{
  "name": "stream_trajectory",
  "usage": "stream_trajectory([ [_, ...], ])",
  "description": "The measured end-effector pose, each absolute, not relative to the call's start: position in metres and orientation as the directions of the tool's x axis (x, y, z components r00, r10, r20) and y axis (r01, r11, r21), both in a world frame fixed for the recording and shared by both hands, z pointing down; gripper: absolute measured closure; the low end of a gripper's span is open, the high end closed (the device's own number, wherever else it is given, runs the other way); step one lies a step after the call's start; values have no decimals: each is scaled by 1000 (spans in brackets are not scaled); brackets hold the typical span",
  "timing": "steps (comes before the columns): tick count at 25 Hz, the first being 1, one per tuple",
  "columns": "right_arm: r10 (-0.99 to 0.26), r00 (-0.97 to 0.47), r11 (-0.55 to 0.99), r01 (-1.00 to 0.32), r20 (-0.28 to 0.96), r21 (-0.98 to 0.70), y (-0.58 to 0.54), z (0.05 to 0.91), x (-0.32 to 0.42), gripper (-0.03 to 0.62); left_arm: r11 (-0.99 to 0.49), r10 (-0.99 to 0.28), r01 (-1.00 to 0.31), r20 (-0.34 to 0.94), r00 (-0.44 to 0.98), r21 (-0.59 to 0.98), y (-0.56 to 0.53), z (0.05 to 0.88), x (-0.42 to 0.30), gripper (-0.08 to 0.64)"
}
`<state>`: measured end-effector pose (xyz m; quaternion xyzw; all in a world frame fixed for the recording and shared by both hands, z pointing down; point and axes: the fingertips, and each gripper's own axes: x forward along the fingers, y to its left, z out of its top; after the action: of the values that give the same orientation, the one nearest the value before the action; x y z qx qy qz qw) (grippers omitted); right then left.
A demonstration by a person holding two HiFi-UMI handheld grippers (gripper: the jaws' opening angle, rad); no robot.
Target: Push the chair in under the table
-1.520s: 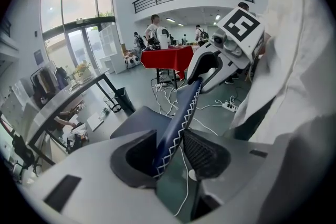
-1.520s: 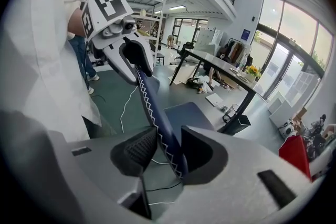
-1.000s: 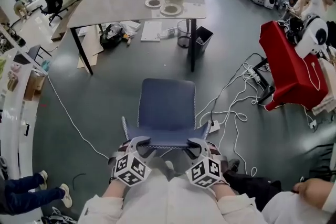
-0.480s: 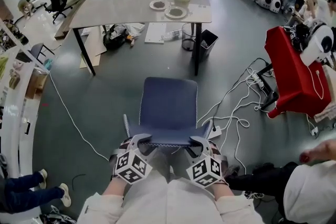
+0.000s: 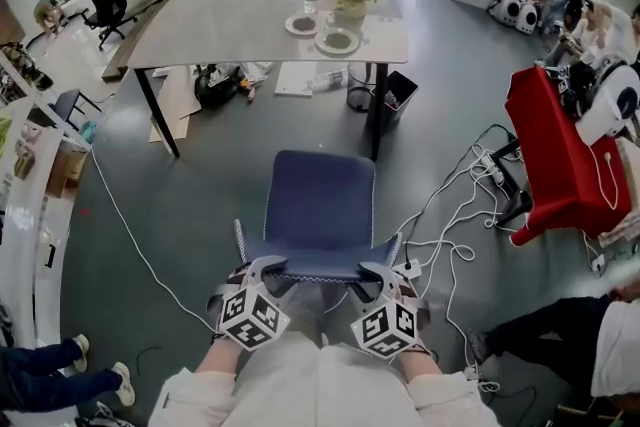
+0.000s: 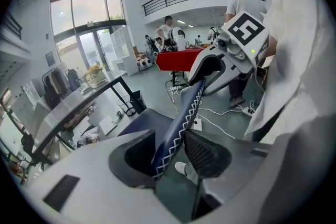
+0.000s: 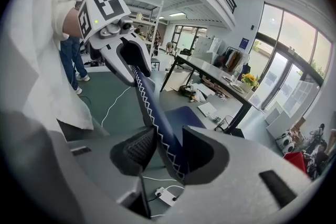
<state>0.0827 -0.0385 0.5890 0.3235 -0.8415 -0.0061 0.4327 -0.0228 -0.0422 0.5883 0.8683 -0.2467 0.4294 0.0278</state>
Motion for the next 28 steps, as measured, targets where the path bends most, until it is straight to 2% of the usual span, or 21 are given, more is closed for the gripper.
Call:
stream_trajectory([
  [13, -554, -381, 770, -572, 740, 282, -151, 586, 70, 448, -887, -395, -430, 758, 519, -167, -150, 584, -36, 396],
  [28, -616, -323, 705, -633, 718, 320, -269, 583, 62, 439, -900, -406, -380, 729, 551, -214, -269, 580, -45, 400],
])
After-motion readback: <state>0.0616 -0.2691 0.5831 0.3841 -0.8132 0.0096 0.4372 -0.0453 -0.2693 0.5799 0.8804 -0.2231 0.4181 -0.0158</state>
